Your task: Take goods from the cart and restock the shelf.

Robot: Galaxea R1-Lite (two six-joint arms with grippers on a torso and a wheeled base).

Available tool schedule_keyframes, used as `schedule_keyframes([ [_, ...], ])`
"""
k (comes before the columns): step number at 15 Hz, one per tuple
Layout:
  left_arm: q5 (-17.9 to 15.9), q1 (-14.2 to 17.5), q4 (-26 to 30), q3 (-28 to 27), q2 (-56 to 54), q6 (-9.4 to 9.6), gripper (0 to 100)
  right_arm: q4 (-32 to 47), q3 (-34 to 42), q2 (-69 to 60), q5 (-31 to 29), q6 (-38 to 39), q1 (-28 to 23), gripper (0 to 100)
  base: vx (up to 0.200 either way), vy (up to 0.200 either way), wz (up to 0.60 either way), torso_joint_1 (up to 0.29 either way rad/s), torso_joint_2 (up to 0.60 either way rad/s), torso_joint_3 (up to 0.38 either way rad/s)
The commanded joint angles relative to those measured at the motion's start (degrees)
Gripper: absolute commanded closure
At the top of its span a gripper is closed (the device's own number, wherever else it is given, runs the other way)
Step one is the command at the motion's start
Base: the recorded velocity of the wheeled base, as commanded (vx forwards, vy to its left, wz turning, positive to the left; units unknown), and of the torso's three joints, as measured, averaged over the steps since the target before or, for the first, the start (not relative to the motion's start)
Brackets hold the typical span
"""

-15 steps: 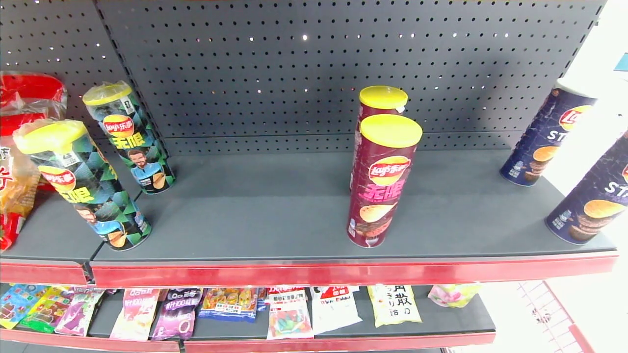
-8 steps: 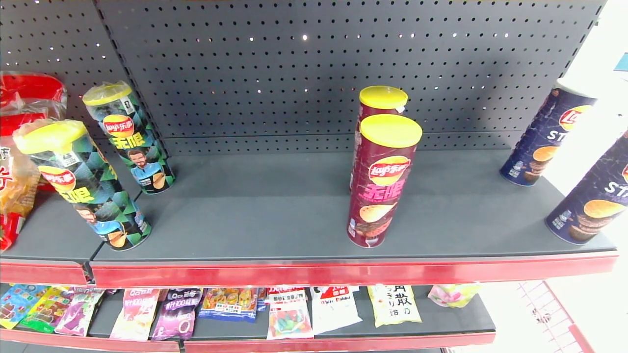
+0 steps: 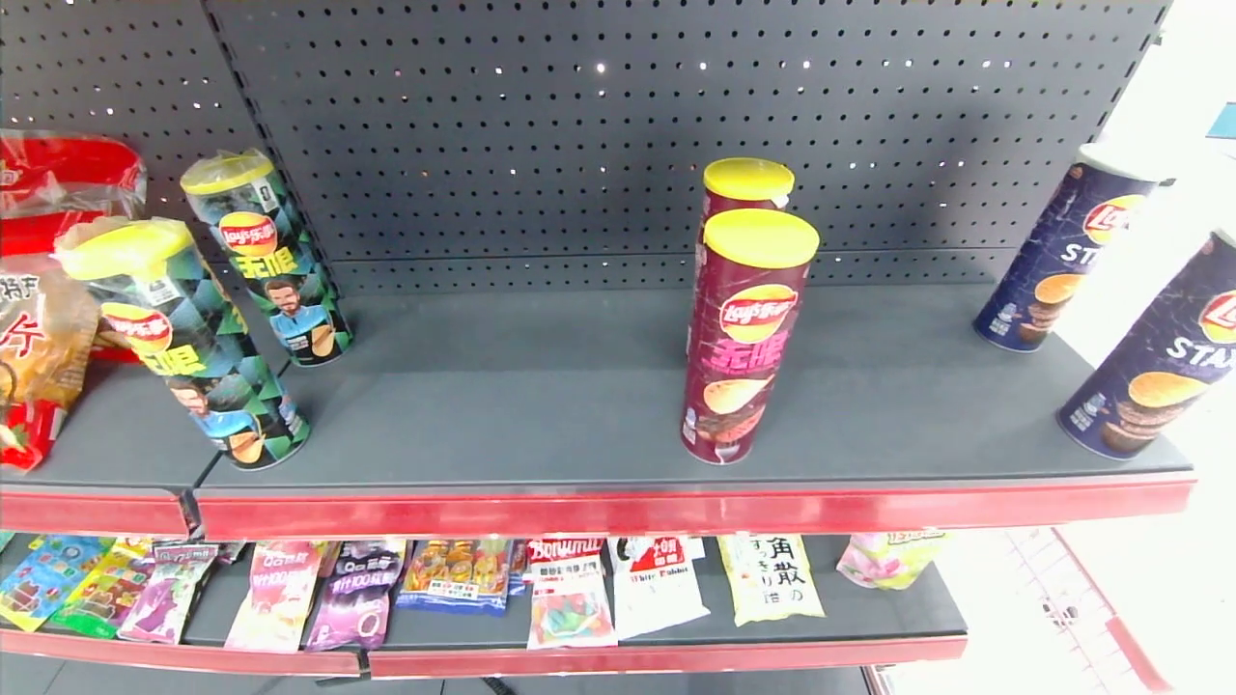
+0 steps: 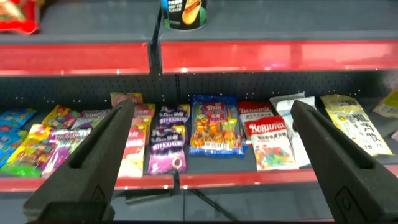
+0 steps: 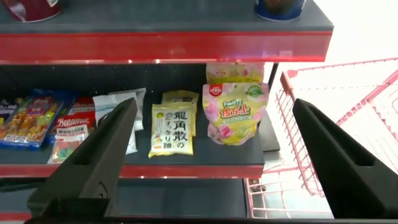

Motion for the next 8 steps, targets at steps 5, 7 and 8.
schedule_keyframes([
  [5,0.0,0.0,0.0,0.0,0.0,-0.03,0,0.1,0.0,0.1,0.0,0.0,0.0,0,-0.08,0.0,0.0,-0.004,0.0,0.001],
  [7,0.0,0.0,0.0,0.0,0.0,0.05,0,0.0,0.0,0.1,0.0,0.0,0.0,0,0.0,0.0,0.0,0.0,0.0,0.0],
  [8,0.0,0.0,0.0,0.0,0.0,-0.03,0,0.1,0.0,0.1,0.0,0.0,0.0,0,0.0,0.0,0.0,0.0,0.0,0.0],
])
